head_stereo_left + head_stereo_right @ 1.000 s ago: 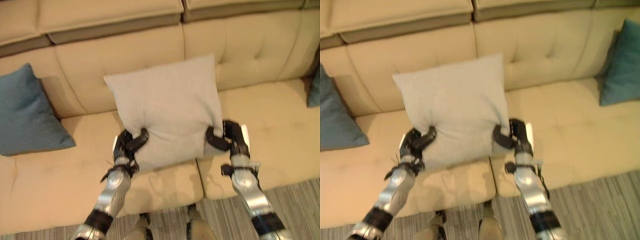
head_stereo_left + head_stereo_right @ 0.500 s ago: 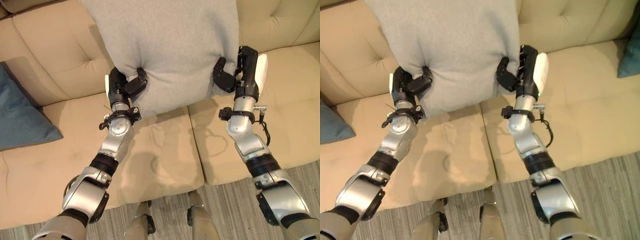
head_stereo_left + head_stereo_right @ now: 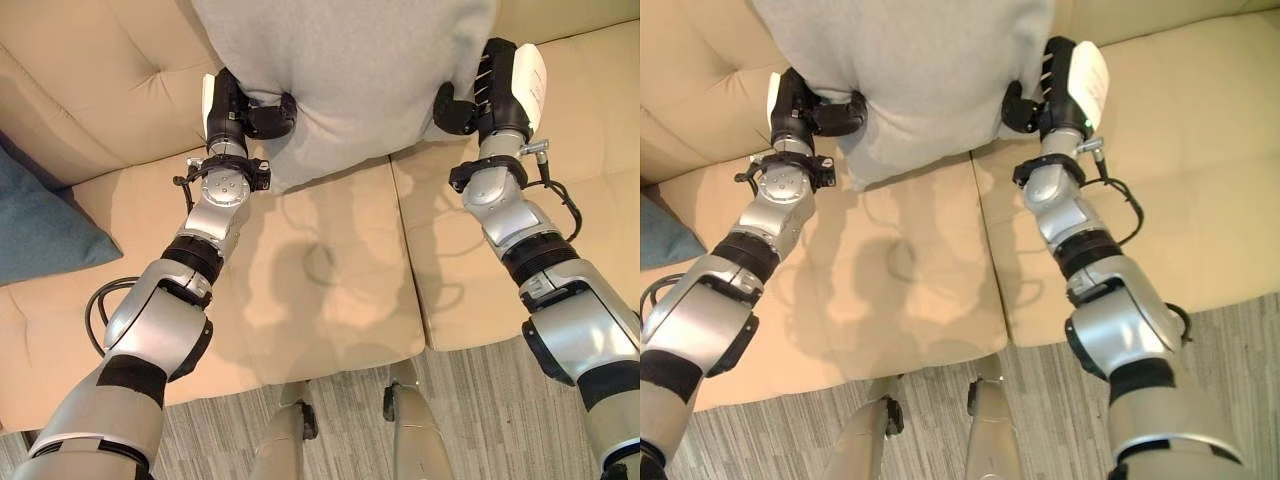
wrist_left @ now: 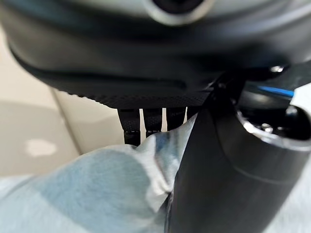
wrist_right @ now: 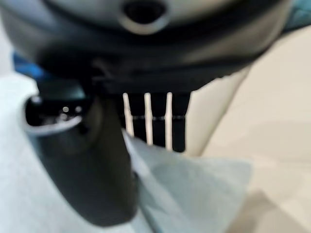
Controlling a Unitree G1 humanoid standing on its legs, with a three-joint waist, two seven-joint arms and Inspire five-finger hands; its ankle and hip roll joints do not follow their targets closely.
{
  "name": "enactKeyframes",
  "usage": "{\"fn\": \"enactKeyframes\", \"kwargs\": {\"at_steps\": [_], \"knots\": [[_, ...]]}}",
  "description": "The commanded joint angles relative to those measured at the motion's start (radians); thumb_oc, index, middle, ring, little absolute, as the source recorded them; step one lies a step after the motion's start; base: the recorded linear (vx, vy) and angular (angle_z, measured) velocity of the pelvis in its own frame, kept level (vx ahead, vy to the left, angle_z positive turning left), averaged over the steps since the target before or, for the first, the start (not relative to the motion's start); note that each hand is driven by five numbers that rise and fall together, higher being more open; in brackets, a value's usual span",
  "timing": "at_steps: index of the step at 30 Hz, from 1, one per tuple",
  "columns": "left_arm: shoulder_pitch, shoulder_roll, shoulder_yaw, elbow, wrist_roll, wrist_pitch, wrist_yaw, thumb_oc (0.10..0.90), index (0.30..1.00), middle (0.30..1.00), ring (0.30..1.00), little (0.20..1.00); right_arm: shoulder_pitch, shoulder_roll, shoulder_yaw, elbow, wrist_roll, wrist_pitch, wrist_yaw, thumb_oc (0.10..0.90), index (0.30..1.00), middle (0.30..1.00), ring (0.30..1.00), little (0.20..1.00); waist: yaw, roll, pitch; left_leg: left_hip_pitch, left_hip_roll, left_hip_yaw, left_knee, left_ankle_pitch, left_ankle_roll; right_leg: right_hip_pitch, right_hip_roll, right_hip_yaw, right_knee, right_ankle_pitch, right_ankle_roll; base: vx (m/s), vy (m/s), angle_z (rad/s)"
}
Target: Pick up all the scattered cushions and arrange them neatly on the sofa.
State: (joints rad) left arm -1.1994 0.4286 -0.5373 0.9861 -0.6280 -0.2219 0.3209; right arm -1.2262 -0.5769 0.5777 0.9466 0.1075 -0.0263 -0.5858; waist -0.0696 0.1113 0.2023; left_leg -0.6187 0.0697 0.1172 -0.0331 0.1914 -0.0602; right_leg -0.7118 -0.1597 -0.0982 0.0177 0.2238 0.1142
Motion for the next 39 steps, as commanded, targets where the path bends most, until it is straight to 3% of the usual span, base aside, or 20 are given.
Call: {"fn": "enactKeyframes", "kwargs": {"at_steps": [1,7,14,17,20,23,26,30,32,39], "knots": [[-0.145,0.035,-0.031,-0.088,-0.011,-0.101,-0.035,0.8,0.9,0.9,0.9,0.9,-0.191,0.024,-0.013,-0.11,-0.006,-0.093,-0.013,0.8,0.9,0.9,0.9,0.9,-0.009,-0.051,-0.04,-0.011,-0.072,-0.029,-0.054,-0.053,-0.016,0.023,0.124,0.025,-0.105,-0.019,0.042,0.01,-0.03,-0.02],[0.198,0.0,0.09,-0.373,-0.018,-0.131,-0.034,0.8,0.9,0.9,0.9,0.9,-0.006,-0.025,-0.102,-0.248,-0.053,-0.076,0.007,0.8,0.9,0.9,0.9,0.9,0.002,-0.057,-0.035,0.026,-0.079,-0.029,-0.054,-0.065,-0.011,0.059,0.121,0.018,-0.105,-0.03,0.039,0.0,-0.016,0.2],[0.448,0.012,0.26,-0.389,-0.002,-0.124,-0.034,0.8,0.9,0.9,0.9,0.9,0.274,-0.048,-0.289,-0.357,-0.084,-0.103,0.03,0.8,0.9,0.9,0.9,0.9,0.008,-0.061,-0.04,0.071,-0.086,-0.033,-0.054,-0.08,-0.01,0.107,0.115,0.007,-0.105,-0.042,0.038,-0.01,-0.002,-0.04],[0.477,0.018,0.276,-0.39,0.003,-0.123,-0.034,0.8,0.9,0.9,0.9,0.9,0.316,-0.047,-0.313,-0.37,-0.088,-0.106,0.035,0.8,0.9,0.9,0.9,0.9,0.009,-0.063,-0.045,0.079,-0.087,-0.034,-0.054,-0.082,-0.009,0.115,0.114,0.006,-0.105,-0.044,0.038,0.0,0.005,-0.03],[0.643,0.019,0.365,-0.406,0.039,-0.117,-0.058,0.8,0.9,0.9,0.9,0.9,0.544,-0.058,-0.42,-0.396,-0.135,-0.117,0.073,0.8,0.9,0.9,0.9,0.9,0.005,-0.069,-0.062,0.127,-0.089,-0.035,-0.054,-0.095,-0.008,0.168,0.109,-0.006,-0.105,-0.054,0.035,0.01,0.005,-0.01],[0.725,-0.002,0.396,-0.428,0.047,-0.116,-0.07,0.8,0.9,0.9,0.9,0.9,0.643,-0.053,-0.455,-0.41,-0.163,-0.115,0.089,0.8,0.9,0.9,0.9,0.9,0.005,-0.074,-0.07,0.156,-0.087,-0.034,-0.054,-0.102,-0.006,0.199,0.107,-0.012,-0.105,-0.062,0.033,0.05,0.01,0.32],[0.902,-0.028,0.468,-0.466,0.066,-0.107,-0.102,0.8,0.9,0.9,0.9,0.9,0.848,-0.056,-0.545,-0.431,-0.215,-0.113,0.118,0.8,0.9,0.9,0.9,0.9,0.006,-0.087,-0.091,0.223,-0.081,-0.034,-0.054,-0.121,-0.004,0.272,0.104,-0.021,-0.105,-0.081,0.032,0.07,0.01,-0.22],[1.023,-0.036,0.518,-0.454,0.096,-0.091,-0.127,0.8,0.9,0.9,0.9,0.9,0.989,-0.057,-0.617,-0.432,-0.247,-0.107,0.142,0.8,0.9,0.9,0.9,0.9,0.005,-0.099,-0.109,0.278,-0.078,-0.03,-0.054,-0.126,-0.002,0.333,0.103,-0.032,-0.105,-0.094,0.029,0.1,-0.001,0.15],[1.151,-0.063,0.571,-0.402,0.117,-0.065,-0.157,0.8,0.9,0.9,0.9,0.9,1.124,-0.034,-0.68,-0.406,-0.248,-0.104,0.178,0.8,0.9,0.9,0.9,0.9,0.006,-0.107,-0.133,0.35,-0.068,-0.031,-0.054,-0.139,-0.003,0.406,0.103,-0.044,-0.105,-0.118,0.025,0.16,-0.01,0.08],[1.307,-0.125,0.639,-0.222,0.145,-0.016,-0.189,0.8,0.9,0.9,0.9,0.9,1.261,0.027,-0.709,-0.331,-0.245,-0.107,0.238,0.8,0.9,0.9,0.9,0.9,0.017,-0.119,-0.164,0.471,-0.059,-0.028,-0.054,-0.155,-0.005,0.533,0.11,-0.059,-0.105,-0.147,0.019,0.08,-0.006,-0.01]]}}
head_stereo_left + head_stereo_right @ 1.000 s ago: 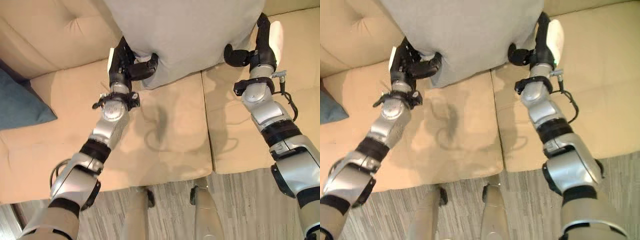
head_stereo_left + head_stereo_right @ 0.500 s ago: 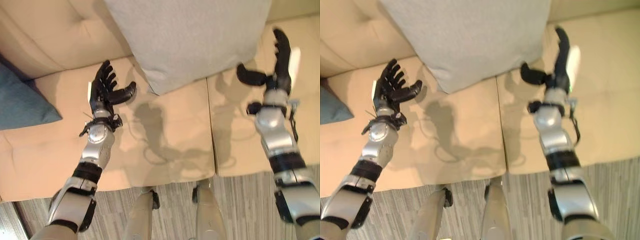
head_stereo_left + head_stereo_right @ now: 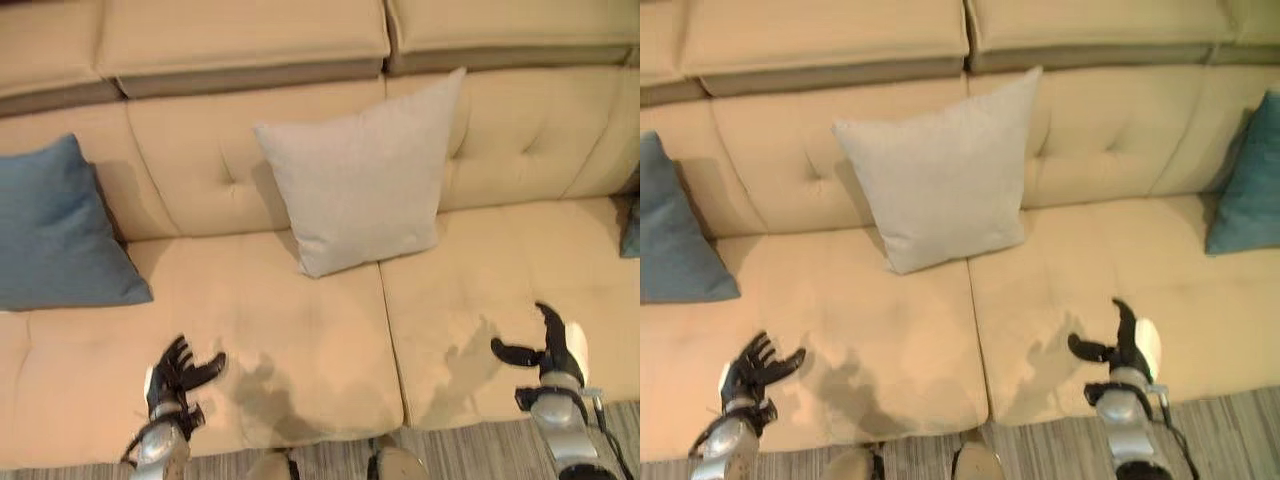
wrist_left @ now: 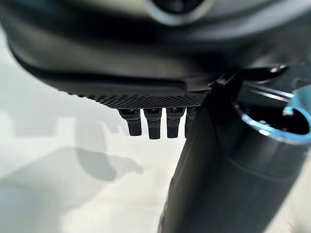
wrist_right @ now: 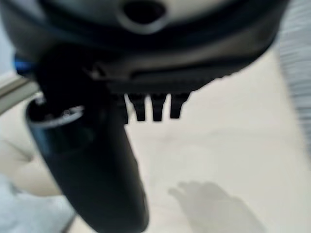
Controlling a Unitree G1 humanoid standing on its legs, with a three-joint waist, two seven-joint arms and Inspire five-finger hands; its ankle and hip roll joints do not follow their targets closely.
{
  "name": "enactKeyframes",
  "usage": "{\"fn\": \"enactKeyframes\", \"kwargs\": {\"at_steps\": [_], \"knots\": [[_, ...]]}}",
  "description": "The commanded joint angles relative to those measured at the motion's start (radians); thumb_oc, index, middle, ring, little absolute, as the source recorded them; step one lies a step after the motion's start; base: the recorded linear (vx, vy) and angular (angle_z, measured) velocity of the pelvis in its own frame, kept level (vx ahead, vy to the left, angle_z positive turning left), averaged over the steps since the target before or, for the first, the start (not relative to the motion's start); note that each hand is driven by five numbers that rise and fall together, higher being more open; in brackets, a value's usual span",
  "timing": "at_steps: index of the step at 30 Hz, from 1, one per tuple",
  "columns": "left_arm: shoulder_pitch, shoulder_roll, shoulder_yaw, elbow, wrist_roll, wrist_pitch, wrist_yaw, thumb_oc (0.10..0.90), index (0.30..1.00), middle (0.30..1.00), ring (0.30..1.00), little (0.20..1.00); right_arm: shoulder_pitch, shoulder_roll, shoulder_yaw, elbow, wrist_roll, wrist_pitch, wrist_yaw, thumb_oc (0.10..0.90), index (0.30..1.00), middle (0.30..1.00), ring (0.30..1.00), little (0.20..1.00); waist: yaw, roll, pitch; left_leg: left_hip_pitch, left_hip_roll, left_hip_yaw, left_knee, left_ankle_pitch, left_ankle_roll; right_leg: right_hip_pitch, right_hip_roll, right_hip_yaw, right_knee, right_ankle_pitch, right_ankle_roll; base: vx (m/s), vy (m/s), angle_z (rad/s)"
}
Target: Pick up all the scattered cushions and arrange them neatly on the sofa.
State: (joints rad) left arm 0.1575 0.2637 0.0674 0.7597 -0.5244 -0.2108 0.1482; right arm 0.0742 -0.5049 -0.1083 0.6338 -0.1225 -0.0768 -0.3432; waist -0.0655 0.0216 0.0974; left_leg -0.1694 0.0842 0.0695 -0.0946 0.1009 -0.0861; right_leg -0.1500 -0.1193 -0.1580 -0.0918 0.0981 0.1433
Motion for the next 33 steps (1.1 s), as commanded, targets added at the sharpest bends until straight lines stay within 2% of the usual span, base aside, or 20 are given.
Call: {"fn": "enactKeyframes", "kwargs": {"at_steps": [1,2,6,7,13,14,15,16,18,19,20,21,24,27,29,30,33], "knots": [[-0.037,0.033,0.032,0.033,0.06,-0.019,-0.023,0.8,0.9,0.9,0.9,0.9,-0.031,-0.036,-0.013,0.0,-0.017,-0.058,0.003,0.8,0.9,0.9,0.9,0.9,0.016,-0.032,-0.061,0.034,-0.073,0.021,0.007,-0.065,0.022,-0.014,0.071,-0.002,0.005,-0.023,-0.01,0.0,0.0,0.0],[-0.02,0.025,0.022,0.109,0.113,0.0,-0.037,0.8,0.9,0.9,0.9,0.9,-0.013,-0.009,0.01,0.046,-0.013,-0.061,0.025,0.8,0.9,0.9,0.9,0.9,0.021,-0.035,-0.067,0.056,-0.072,0.023,0.007,-0.07,0.023,0.012,0.073,-0.004,0.005,-0.029,-0.011,0.0,0.0,0.0],[-0.016,0.016,0.012,0.228,0.177,0.015,-0.047,0.8,0.9,0.9,0.9,0.9,-0.004,0.029,0.045,0.107,0.004,-0.068,0.049,0.8,0.9,0.9,0.9,0.9,0.027,-0.042,-0.072,0.092,-0.069,0.025,0.007,-0.078,0.024,0.054,0.075,-0.01,0.005,-0.039,-0.014,0.0,0.0,0.0],[-0.015,0.008,0.008,0.305,0.207,0.026,-0.047,0.8,0.9,0.9,0.9,0.9,0.004,0.06,0.06,0.146,0.024,-0.07,0.06,0.8,0.9,0.9,0.9,0.9,0.028,-0.046,-0.072,0.11,-0.068,0.019,0.007,-0.08,0.023,0.074,0.079,-0.007,0.005,-0.042,-0.018,0.0,0.0,0.0],[-0.032,0.002,-0.014,0.389,0.274,0.038,-0.044,0.8,0.9,0.9,0.9,0.9,0.011,0.129,0.096,0.211,0.095,-0.081,0.096,0.8,0.9,0.9,0.9,0.9,0.03,-0.053,-0.069,0.148,-0.065,0.021,0.007,-0.081,0.022,0.112,0.081,-0.012,0.005,-0.056,-0.021,-0.02,-0.021,0.12],[-0.047,0.002,-0.029,0.394,0.288,0.038,-0.039,0.8,0.9,0.9,0.9,0.9,-0.002,0.137,0.106,0.237,0.112,-0.081,0.096,0.8,0.9,0.9,0.9,0.9,0.029,-0.059,-0.057,0.148,-0.063,0.031,0.046,-0.081,0.023,0.115,0.073,-0.018,0.005,-0.056,-0.022,-0.21,0.003,0.05],[-0.065,-0.001,-0.043,0.394,0.288,0.037,-0.039,0.8,0.9,0.9,0.9,0.9,-0.015,0.143,0.119,0.255,0.124,-0.078,0.099,0.8,0.9,0.9,0.9,0.9,0.027,-0.072,-0.04,0.125,-0.063,0.042,0.104,-0.111,0.024,0.108,0.061,-0.024,0.005,-0.048,-0.023,-0.19,0.005,0.04],[-0.066,0.0,-0.043,0.395,0.288,0.037,-0.039,0.8,0.9,0.9,0.9,0.9,-0.017,0.143,0.119,0.256,0.124,-0.079,0.099,0.8,0.9,0.9,0.9,0.9,0.027,-0.072,-0.039,0.12,-0.062,0.041,0.113,-0.116,0.024,0.108,0.061,-0.024,0.005,-0.048,-0.023,-0.2,0.02,0.1],[-0.082,-0.006,-0.055,0.395,0.294,0.036,-0.039,0.8,0.9,0.9,0.9,0.9,-0.039,0.148,0.145,0.288,0.119,-0.074,0.098,0.8,0.9,0.9,0.9,0.9,0.027,-0.084,-0.03,0.116,-0.068,0.037,0.191,-0.183,0.034,0.099,0.044,-0.032,0.005,-0.037,-0.024,-0.17,0.059,0.16],[-0.086,-0.011,-0.06,0.403,0.299,0.035,-0.041,0.8,0.9,0.9,0.9,0.9,-0.046,0.148,0.15,0.305,0.118,-0.073,0.1,0.8,0.9,0.9,0.9,0.9,0.027,-0.09,-0.03,0.126,-0.073,0.026,0.234,-0.217,0.036,0.099,0.036,-0.033,0.005,-0.031,-0.025,-0.16,0.087,0.14],[-0.088,-0.016,-0.062,0.405,0.299,0.036,-0.043,0.8,0.9,0.9,0.9,0.9,-0.049,0.15,0.156,0.31,0.113,-0.072,0.103,0.8,0.9,0.9,0.9,0.9,0.027,-0.093,-0.032,0.136,-0.078,0.011,0.259,-0.225,0.037,0.095,0.033,-0.032,0.005,-0.025,-0.025,-0.18,0.135,0.06],[-0.09,-0.025,-0.067,0.402,0.289,0.031,-0.042,0.8,0.9,0.9,0.9,0.9,-0.055,0.152,0.161,0.323,0.11,-0.068,0.103,0.8,0.9,0.9,0.9,0.9,0.025,-0.088,-0.034,0.164,-0.079,-0.034,0.298,-0.23,0.034,0.09,0.037,-0.025,0.005,-0.014,-0.022,-0.13,0.103,0.01],[-0.091,-0.031,-0.083,0.393,0.291,0.028,-0.041,0.8,0.9,0.9,0.9,0.9,-0.058,0.151,0.165,0.34,0.104,-0.062,0.106,0.8,0.9,0.9,0.9,0.9,0.014,-0.072,-0.041,0.22,-0.078,-0.074,0.244,-0.249,0.032,0.072,0.046,-0.013,0.005,0.006,-0.016,-0.11,0.141,-0.29],[-0.104,-0.029,-0.109,0.404,0.332,0.033,-0.043,0.8,0.9,0.9,0.9,0.9,-0.08,0.151,0.174,0.397,0.095,-0.053,0.105,0.8,0.9,0.9,0.9,0.9,0.002,-0.066,-0.051,0.261,-0.084,-0.073,0.144,-0.274,0.044,0.033,0.039,-0.006,0.008,0.037,-0.005,-0.14,0.176,0.01],[-0.116,-0.025,-0.118,0.409,0.349,0.032,-0.039,0.8,0.9,0.9,0.9,0.9,-0.091,0.152,0.179,0.419,0.089,-0.045,0.104,0.8,0.9,0.9,0.9,0.9,-0.001,-0.067,-0.044,0.263,-0.096,-0.073,0.115,-0.276,0.057,-0.003,0.026,0.0,0.017,0.062,0.009,-0.26,0.249,0.06],[-0.132,-0.02,-0.128,0.41,0.357,0.029,-0.033,0.8,0.9,0.9,0.9,0.9,-0.104,0.162,0.186,0.437,0.091,-0.04,0.102,0.8,0.9,0.9,0.9,0.9,0.002,-0.077,-0.03,0.246,-0.12,-0.083,0.115,-0.272,0.072,-0.035,0.01,0.009,0.02,0.091,0.025,-0.3,0.256,-0.06],[-0.145,-0.015,-0.134,0.425,0.376,0.035,-0.028,0.8,0.9,0.9,0.9,0.9,-0.122,0.184,0.2,0.461,0.093,-0.026,0.107,0.8,0.9,0.9,0.9,0.9,0.016,-0.085,-0.017,0.232,-0.148,-0.084,0.081,-0.249,0.093,-0.076,-0.008,0.01,0.02,0.113,0.053,-0.27,0.207,-0.13]]}}
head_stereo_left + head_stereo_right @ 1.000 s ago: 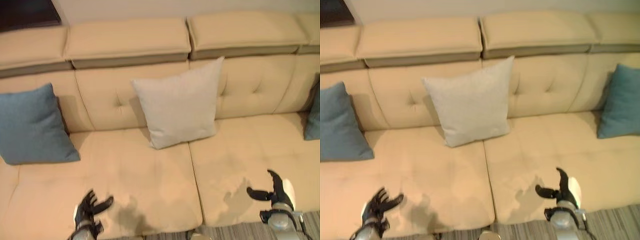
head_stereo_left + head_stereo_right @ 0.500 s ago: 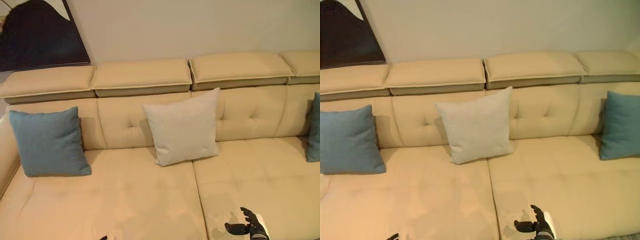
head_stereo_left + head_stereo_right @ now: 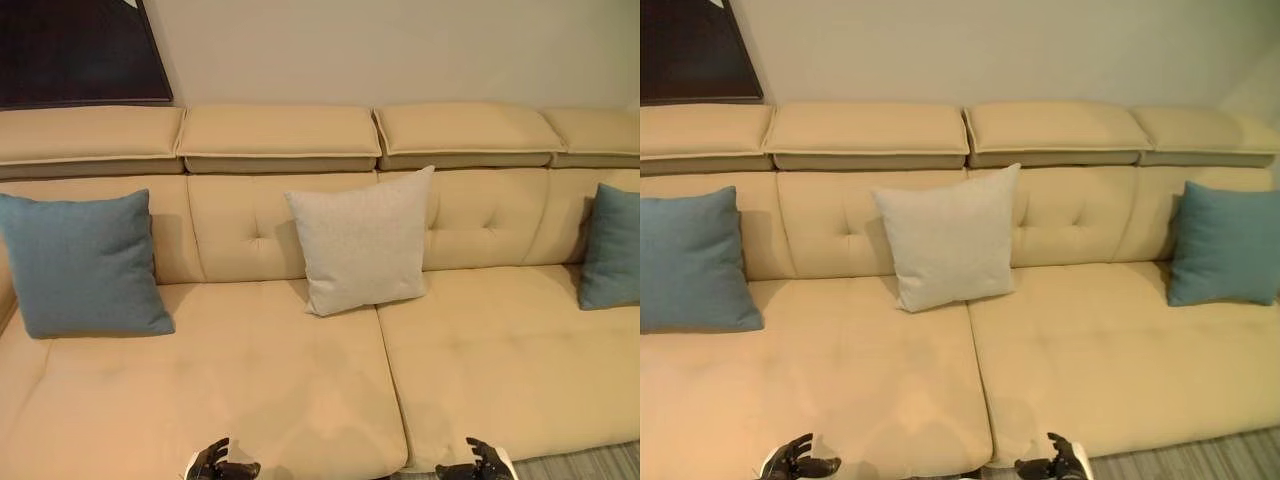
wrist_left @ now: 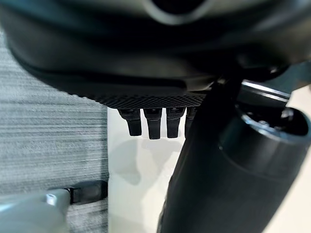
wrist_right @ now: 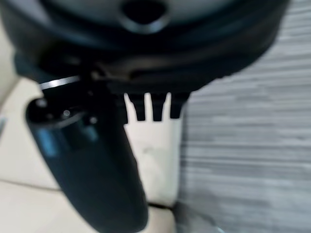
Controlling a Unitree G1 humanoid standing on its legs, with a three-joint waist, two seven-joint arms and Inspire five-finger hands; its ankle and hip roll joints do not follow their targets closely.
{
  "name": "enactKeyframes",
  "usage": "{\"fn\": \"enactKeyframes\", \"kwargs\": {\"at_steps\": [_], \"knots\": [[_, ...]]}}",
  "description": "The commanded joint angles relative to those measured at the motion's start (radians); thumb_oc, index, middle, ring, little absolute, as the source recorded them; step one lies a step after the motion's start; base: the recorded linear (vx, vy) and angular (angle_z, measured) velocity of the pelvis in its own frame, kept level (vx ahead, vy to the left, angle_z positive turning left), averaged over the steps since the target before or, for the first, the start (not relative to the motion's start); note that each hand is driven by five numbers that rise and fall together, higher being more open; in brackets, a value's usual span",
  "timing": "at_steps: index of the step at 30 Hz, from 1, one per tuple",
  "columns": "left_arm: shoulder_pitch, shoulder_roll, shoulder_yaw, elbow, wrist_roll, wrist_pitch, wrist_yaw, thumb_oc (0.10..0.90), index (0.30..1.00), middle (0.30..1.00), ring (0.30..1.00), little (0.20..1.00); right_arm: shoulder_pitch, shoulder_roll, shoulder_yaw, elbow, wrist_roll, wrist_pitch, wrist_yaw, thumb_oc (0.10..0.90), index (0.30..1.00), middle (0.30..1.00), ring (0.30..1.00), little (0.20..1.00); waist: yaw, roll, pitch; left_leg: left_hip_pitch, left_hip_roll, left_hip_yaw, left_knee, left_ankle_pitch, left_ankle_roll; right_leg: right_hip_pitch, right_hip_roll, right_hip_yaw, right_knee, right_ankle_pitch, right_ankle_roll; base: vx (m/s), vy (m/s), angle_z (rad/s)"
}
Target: Pick up all the scattered cushions and arrange them neatly on the sofa.
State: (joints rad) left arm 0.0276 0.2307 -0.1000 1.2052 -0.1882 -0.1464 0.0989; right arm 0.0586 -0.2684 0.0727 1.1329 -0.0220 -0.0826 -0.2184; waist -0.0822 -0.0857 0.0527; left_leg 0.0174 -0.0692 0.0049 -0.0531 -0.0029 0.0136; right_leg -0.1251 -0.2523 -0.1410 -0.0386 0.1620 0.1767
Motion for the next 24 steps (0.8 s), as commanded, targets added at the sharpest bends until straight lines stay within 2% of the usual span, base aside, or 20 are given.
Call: {"fn": "enactKeyframes", "kwargs": {"at_steps": [1,2,3,7,8,9,11,12,13,17,20,21,23,24], "knots": [[-0.015,0.018,0.034,-0.02,0.04,-0.029,0.021,0.8,0.9,0.9,0.9,0.9,-0.107,-0.052,0.019,-0.038,-0.007,-0.021,-0.018,0.8,0.9,0.9,0.9,0.9,0.034,0.022,0.028,0.046,0.005,-0.019,0.039,-0.145,-0.007,-0.101,0.125,-0.006,-0.033,0.049,0.02,-0.25,0.129,-0.39],[-0.016,0.021,0.032,-0.017,0.045,-0.03,0.024,0.8,0.9,0.9,0.9,0.9,-0.112,-0.047,0.023,-0.036,-0.009,-0.016,-0.016,0.8,0.9,0.9,0.9,0.9,0.034,0.021,0.037,0.042,0.003,-0.015,0.036,-0.136,-0.003,-0.12,0.119,-0.007,-0.012,0.065,0.028,-0.24,0.063,-0.39],[-0.021,0.026,0.027,-0.015,0.049,-0.027,0.026,0.8,0.9,0.9,0.9,0.9,-0.118,-0.042,0.03,-0.033,-0.009,-0.014,-0.014,0.8,0.9,0.9,0.9,0.9,0.035,0.024,0.048,0.029,0.007,-0.012,0.039,-0.123,0.003,-0.13,0.116,-0.012,0.018,0.046,0.028,-0.35,0.087,-0.36],[-0.023,0.042,0.025,-0.017,0.059,-0.016,0.029,0.8,0.9,0.9,0.9,0.9,-0.121,-0.037,0.038,-0.008,0.003,-0.013,-0.008,0.8,0.9,0.9,0.9,0.9,0.061,0.043,0.056,0.003,0.016,-0.005,0.02,-0.079,0.021,-0.089,0.123,-0.015,0.182,-0.066,-0.017,-0.29,0.086,-0.26],[-0.022,0.049,0.032,-0.005,0.064,-0.008,0.027,0.8,0.9,0.9,0.9,0.9,-0.12,-0.034,0.037,0.012,0.012,-0.013,-0.002,0.8,0.9,0.9,0.9,0.9,0.071,0.051,0.044,-0.005,0.023,-0.004,0.003,-0.06,0.025,-0.06,0.138,-0.007,0.252,-0.123,-0.033,-0.17,0.044,-0.13],[-0.022,0.049,0.033,-0.005,0.064,-0.008,0.027,0.8,0.9,0.9,0.9,0.9,-0.12,-0.034,0.037,0.012,0.012,-0.013,-0.002,0.8,0.9,0.9,0.9,0.9,0.071,0.05,0.041,-0.009,0.022,-0.004,0.004,-0.058,0.025,-0.064,0.137,-0.007,0.25,-0.12,-0.033,-0.15,0.02,-0.11],[-0.022,0.054,0.042,0.009,0.069,-0.001,0.024,0.8,0.9,0.9,0.9,0.9,-0.121,-0.029,0.038,0.029,0.013,-0.012,0.005,0.8,0.9,0.9,0.9,0.9,0.088,0.05,0.018,-0.028,0.025,0.01,0.003,-0.047,0.024,-0.006,0.143,-0.012,0.257,-0.153,-0.035,-0.12,-0.073,-0.06],[-0.015,0.051,0.05,0.02,0.065,0.002,0.029,0.8,0.9,0.9,0.9,0.9,-0.122,-0.018,0.038,0.033,0.015,-0.009,0.007,0.8,0.9,0.9,0.9,0.9,0.118,0.025,-0.01,-0.05,0.018,0.039,0.011,-0.042,0.014,0.086,0.143,-0.039,0.155,-0.176,-0.035,-0.11,-0.127,-0.06],[-0.015,0.051,0.05,0.02,0.065,0.002,0.029,0.8,0.9,0.9,0.9,0.9,-0.121,-0.018,0.038,0.034,0.015,-0.009,0.007,0.8,0.9,0.9,0.9,0.9,0.117,0.025,-0.01,-0.05,0.018,0.038,0.011,-0.042,0.014,0.087,0.144,-0.04,0.153,-0.175,-0.035,-0.07,-0.154,-0.17],[-0.009,0.032,0.048,0.02,0.038,-0.001,0.037,0.8,0.9,0.9,0.9,0.9,-0.122,-0.014,0.04,0.041,0.038,-0.009,0.008,0.8,0.9,0.9,0.9,0.9,0.106,0.018,-0.017,-0.058,0.025,0.038,0.023,-0.04,0.003,0.095,0.184,0.032,0.069,-0.166,-0.046,-0.06,-0.114,-0.11],[-0.029,0.02,0.025,0.014,0.032,-0.002,0.034,0.8,0.9,0.9,0.9,0.9,-0.12,-0.015,0.027,0.05,0.067,-0.011,0.007,0.8,0.9,0.9,0.9,0.9,0.094,0.014,0.001,-0.103,0.023,0.032,0.072,-0.035,-0.011,0.101,0.192,0.026,0.03,-0.156,-0.054,-0.13,-0.063,0.14],[-0.046,0.014,-0.001,-0.002,0.033,-0.003,0.032,0.8,0.9,0.9,0.9,0.9,-0.123,-0.019,0.024,0.07,0.08,-0.006,0.006,0.8,0.9,0.9,0.9,0.9,0.087,0.011,0.017,-0.142,0.019,0.032,0.13,-0.038,-0.023,0.094,0.186,0.015,0.021,-0.141,-0.059,-0.25,-0.02,0.6],[-0.056,0.006,-0.019,-0.002,0.046,-0.001,0.025,0.8,0.9,0.9,0.9,0.9,-0.121,-0.024,0.017,0.083,0.089,-0.008,0.005,0.8,0.9,0.9,0.9,0.9,0.078,0.005,0.021,-0.142,0.011,0.028,0.186,-0.08,-0.022,0.087,0.174,0.003,0.016,-0.125,-0.062,-0.24,0.052,0.49],[-0.055,0.001,-0.021,-0.003,0.043,0.002,0.02,0.8,0.9,0.9,0.9,0.9,-0.116,-0.025,0.007,0.089,0.098,-0.009,0.007,0.8,0.9,0.9,0.9,0.9,0.068,-0.003,0.022,-0.121,0.019,0.035,0.243,-0.135,-0.018,0.076,0.156,0.001,0.022,-0.117,-0.065,-0.27,0.218,0.16]]}}
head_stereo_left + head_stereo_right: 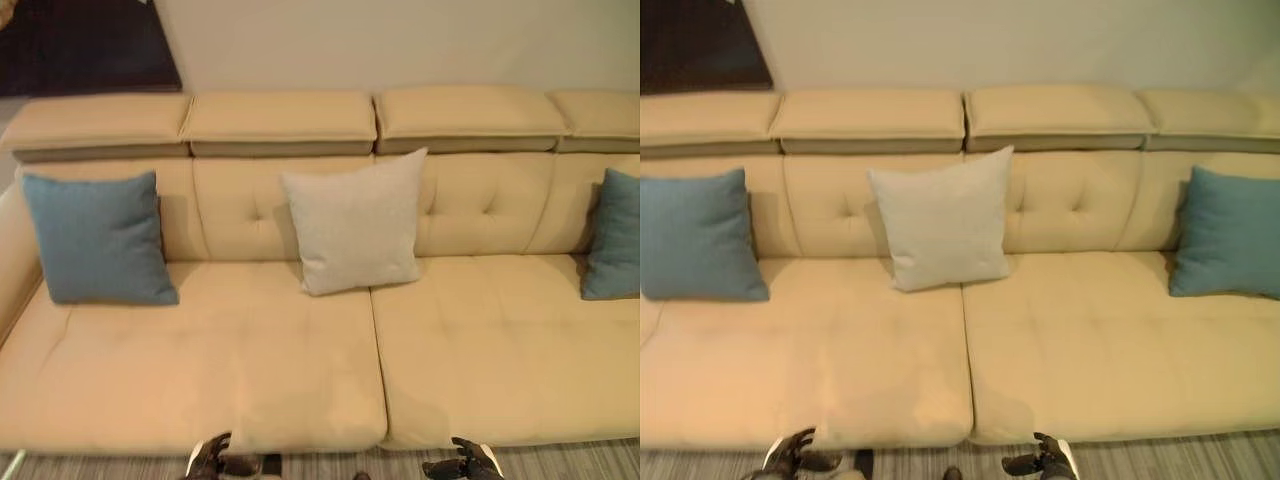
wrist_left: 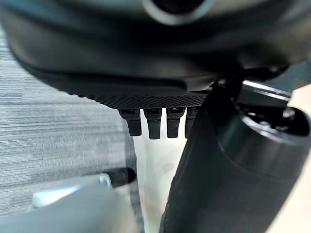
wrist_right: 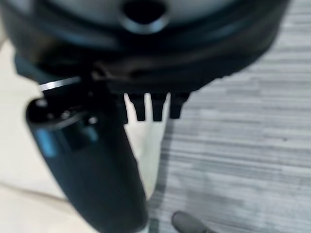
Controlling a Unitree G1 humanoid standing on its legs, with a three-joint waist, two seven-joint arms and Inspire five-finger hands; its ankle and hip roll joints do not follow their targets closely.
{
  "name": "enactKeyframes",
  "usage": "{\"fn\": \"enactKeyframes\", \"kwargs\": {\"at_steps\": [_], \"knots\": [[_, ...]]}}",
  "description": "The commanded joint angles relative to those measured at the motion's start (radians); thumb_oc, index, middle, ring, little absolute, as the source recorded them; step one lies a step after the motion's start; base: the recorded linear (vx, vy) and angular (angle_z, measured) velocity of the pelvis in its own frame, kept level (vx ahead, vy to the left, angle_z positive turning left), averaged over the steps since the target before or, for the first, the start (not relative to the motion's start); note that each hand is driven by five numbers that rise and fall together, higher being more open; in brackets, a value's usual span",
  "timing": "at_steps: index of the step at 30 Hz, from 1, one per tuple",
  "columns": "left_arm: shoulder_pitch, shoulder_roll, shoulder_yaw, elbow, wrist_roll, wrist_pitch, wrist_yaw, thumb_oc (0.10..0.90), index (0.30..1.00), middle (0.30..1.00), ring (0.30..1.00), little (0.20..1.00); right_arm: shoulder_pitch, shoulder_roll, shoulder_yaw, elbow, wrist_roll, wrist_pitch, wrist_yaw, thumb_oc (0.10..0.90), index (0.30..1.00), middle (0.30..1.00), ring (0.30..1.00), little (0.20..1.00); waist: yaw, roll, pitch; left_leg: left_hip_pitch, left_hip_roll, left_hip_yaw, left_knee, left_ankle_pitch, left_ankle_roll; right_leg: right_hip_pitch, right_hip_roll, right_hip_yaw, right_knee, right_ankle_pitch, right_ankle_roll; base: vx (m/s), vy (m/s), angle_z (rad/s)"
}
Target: Pick up all the scattered cushions and arrange them neatly on the sofa.
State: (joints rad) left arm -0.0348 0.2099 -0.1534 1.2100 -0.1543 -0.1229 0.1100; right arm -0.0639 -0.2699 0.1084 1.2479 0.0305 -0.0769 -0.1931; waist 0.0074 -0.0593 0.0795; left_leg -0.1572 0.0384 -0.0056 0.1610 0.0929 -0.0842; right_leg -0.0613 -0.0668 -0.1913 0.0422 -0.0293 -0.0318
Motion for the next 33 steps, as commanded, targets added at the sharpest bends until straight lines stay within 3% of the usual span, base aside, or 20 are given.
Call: {"fn": "enactKeyframes", "kwargs": {"at_steps": [1,3,6,8,9,11,12,21,33], "knots": [[0.013,0.014,0.035,0.005,0.008,-0.02,0.009,0.8,0.9,0.9,0.9,0.9,0.012,-0.026,-0.035,-0.021,0.05,-0.016,-0.009,0.8,0.9,0.9,0.9,0.9,-0.038,-0.022,-0.016,0.121,-0.056,0.039,0.052,-0.243,0.067,-0.006,-0.035,0.05,-0.045,0.078,0.138,-0.26,0.309,-0.07],[0.011,0.004,0.024,0.008,0.019,-0.02,0.008,0.8,0.9,0.9,0.9,0.9,0.019,-0.023,-0.041,-0.006,0.038,-0.01,-0.009,0.8,0.9,0.9,0.9,0.9,-0.059,0.001,-0.034,0.198,-0.048,0.018,-0.086,-0.249,0.065,-0.032,-0.033,0.042,-0.031,0.089,0.153,-0.17,0.307,-0.03],[-0.011,0.017,0.016,-0.009,0.018,-0.024,0.01,0.8,0.9,0.9,0.9,0.9,-0.005,-0.026,-0.02,0.003,-0.003,0.009,-0.012,0.8,0.9,0.9,0.9,0.9,-0.06,0.001,-0.007,0.188,-0.089,-0.016,-0.131,-0.238,0.085,-0.092,-0.063,0.053,-0.007,0.135,0.18,-0.2,0.259,0.09],[-0.014,0.037,0.031,0.003,0.024,-0.024,0.013,0.8,0.9,0.9,0.9,0.9,-0.023,-0.02,-0.001,0.009,-0.026,0.02,-0.01,0.8,0.9,0.9,0.9,0.9,-0.052,0.001,0.012,0.172,-0.091,-0.005,-0.148,-0.212,0.1,-0.139,-0.075,0.049,0.037,0.152,0.199,-0.35,0.226,-0.43],[-0.008,0.059,0.042,0.018,0.039,-0.019,0.016,0.8,0.9,0.9,0.9,0.9,-0.019,-0.019,0.007,0.021,-0.027,0.022,-0.003,0.8,0.9,0.9,0.9,0.9,-0.044,0.013,0.016,0.156,-0.083,-0.006,-0.173,-0.178,0.11,-0.113,-0.052,0.085,0.097,0.094,0.184,-0.38,0.156,-0.47],[-0.005,0.063,0.049,0.022,0.04,-0.017,0.013,0.8,0.9,0.9,0.9,0.9,-0.017,-0.019,0.006,0.025,-0.027,0.021,-0.002,0.8,0.9,0.9,0.9,0.9,-0.039,0.016,0.008,0.149,-0.081,-0.005,-0.185,-0.166,0.111,-0.104,-0.05,0.089,0.115,0.079,0.179,-0.17,0.043,-0.23],[-0.001,0.07,0.06,0.034,0.043,-0.015,0.013,0.8,0.9,0.9,0.9,0.9,-0.012,-0.017,0.0,0.032,-0.023,0.016,-0.002,0.8,0.9,0.9,0.9,0.9,-0.02,0.014,-0.012,0.137,-0.081,0.005,-0.204,-0.148,0.105,-0.047,-0.051,0.078,0.106,0.06,0.18,-0.07,-0.006,0.02],[0.022,0.058,0.079,0.063,0.042,-0.007,0.012,0.8,0.9,0.9,0.9,0.9,-0.008,-0.016,0.014,0.039,-0.034,0.021,0.004,0.8,0.9,0.9,0.9,0.9,-0.006,-0.005,-0.058,0.155,-0.082,0.013,-0.248,-0.128,0.087,0.029,-0.028,0.075,-0.066,0.076,0.182,-0.01,-0.056,-0.05],[0.021,0.043,0.055,0.065,0.059,0.002,0.008,0.8,0.9,0.9,0.9,0.9,0.009,-0.013,0.017,0.059,-0.035,0.02,0.002,0.8,0.9,0.9,0.9,0.9,-0.021,0.001,-0.057,0.175,-0.071,0.011,-0.248,-0.123,0.074,0.062,-0.021,0.056,-0.076,0.069,0.171,0.0,-0.019,0.05]]}}
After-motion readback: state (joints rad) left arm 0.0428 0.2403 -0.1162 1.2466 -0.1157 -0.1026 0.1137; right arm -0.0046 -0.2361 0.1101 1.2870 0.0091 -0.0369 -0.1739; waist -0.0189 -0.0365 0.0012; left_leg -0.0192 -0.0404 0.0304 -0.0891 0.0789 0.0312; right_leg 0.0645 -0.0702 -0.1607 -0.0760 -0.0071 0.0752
